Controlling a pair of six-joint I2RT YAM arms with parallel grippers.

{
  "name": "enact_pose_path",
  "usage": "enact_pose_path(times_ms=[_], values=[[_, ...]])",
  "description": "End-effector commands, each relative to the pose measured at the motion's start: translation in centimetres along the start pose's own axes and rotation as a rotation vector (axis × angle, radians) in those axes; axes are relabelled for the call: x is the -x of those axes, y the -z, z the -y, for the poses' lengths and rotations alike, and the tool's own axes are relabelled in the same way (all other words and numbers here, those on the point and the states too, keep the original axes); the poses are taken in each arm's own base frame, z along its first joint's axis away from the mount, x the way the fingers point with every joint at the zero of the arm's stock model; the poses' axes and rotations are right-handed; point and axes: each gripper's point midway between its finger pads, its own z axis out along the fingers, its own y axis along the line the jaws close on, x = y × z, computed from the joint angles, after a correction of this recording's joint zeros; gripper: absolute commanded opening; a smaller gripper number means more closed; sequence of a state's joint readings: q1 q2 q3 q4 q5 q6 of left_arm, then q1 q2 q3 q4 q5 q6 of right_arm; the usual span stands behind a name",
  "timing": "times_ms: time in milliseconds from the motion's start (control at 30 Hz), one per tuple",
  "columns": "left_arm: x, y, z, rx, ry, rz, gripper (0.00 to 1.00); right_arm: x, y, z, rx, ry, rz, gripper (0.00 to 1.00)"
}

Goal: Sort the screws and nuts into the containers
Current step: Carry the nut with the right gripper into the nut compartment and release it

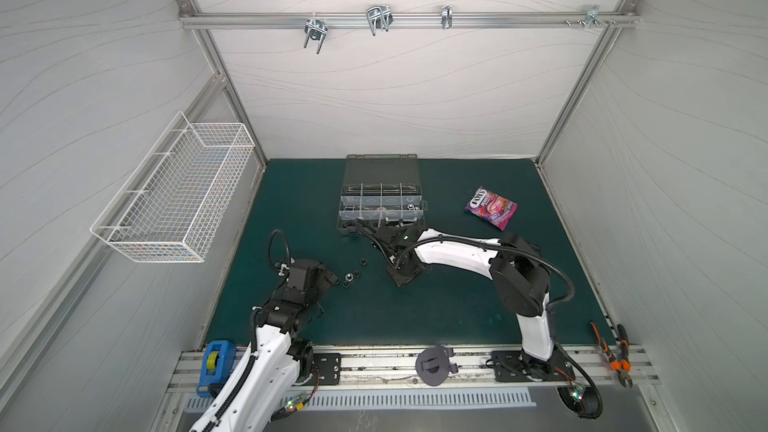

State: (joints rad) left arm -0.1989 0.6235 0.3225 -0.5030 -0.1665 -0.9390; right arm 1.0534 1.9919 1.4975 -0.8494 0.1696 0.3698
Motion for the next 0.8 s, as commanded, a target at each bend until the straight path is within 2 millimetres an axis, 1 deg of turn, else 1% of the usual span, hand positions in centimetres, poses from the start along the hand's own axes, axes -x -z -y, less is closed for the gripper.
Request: enact_pose_path(times_ms=[0,133,300,433,533,767], values=[[0.8,0.1,1.0,-0.036,0.026,0.027,0.99,0.6,2.9,1.7,-0.036,-0.005,0.053,0.07],[0.8,0.0,1.2,-0.037,0.022,0.021,0.99,1.5,4.8,3.1,-0.059,-0.014,0.096,0.07],[0.8,0.0,1.4,-0.037,0.017,0.015,0.99,3.6,7.3,5.1,-0.075,-0.034,0.176,0.07],[0.9,0.0,1.6,-0.043,0.019,0.016,0.99,6.1,8.9,7.3,-0.093,-0.067,0.241,0.07],[0.9,0.0,1.7,-0.050,0.017,0.014,0.99,8.1,9.8,9.0,-0.096,-0.092,0.285,0.07],[1.0,0.2,2.2,-0.061,0.004,0.007,0.99,12.9,10.8,13.3,-0.105,-0.143,0.361,0.08]])
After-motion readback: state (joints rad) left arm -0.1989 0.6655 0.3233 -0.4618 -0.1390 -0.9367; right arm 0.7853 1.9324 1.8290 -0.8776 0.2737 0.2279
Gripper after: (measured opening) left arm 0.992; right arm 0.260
